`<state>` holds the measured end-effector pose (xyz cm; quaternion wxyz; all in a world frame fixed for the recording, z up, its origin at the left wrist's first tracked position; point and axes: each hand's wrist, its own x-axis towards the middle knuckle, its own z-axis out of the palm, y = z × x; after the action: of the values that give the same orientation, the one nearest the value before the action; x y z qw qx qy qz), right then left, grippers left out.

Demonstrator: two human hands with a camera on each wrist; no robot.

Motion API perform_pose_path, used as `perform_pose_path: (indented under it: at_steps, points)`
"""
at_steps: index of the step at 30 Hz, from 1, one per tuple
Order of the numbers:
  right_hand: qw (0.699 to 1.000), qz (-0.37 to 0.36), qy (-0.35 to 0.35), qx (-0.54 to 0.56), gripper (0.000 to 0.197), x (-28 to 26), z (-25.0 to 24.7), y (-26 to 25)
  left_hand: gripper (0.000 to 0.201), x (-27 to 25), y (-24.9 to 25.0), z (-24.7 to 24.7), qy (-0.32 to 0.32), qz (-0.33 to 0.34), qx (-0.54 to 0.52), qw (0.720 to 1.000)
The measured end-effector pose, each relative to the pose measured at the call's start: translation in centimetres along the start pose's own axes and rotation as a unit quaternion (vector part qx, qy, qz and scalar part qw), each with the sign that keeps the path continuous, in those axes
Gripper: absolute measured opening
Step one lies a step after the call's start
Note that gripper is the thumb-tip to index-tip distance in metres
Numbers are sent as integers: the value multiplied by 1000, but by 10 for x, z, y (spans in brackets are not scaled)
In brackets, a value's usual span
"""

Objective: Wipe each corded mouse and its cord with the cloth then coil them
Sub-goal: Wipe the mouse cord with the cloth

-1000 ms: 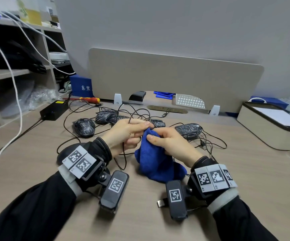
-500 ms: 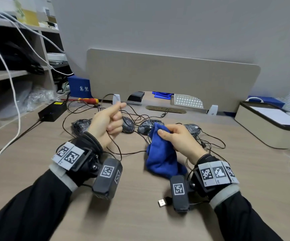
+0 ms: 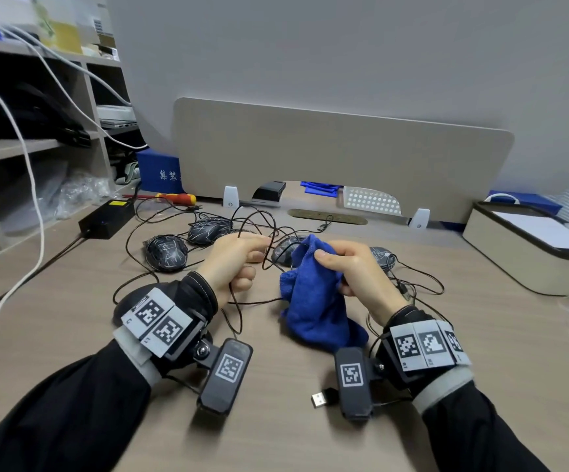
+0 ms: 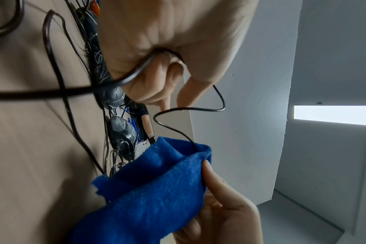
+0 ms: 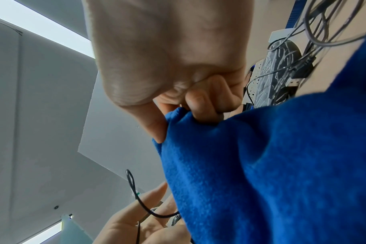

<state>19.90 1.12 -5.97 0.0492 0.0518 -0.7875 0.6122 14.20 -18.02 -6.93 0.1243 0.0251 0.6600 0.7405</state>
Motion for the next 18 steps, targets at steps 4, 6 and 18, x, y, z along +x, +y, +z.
perform_pose_path:
  at_steps: [4,6,18]
  points:
    - [1000,1,-6,10,18,1,1,1,26,-4,0,4,-51,1,44,998]
    - [1000,0,-8,4,20,2,2,2,24,-7,-1,7,-73,19,74,994]
    - [998,-16,60,-10,20,12,-2,15,36,-1,13,-10,26,160,-153,975]
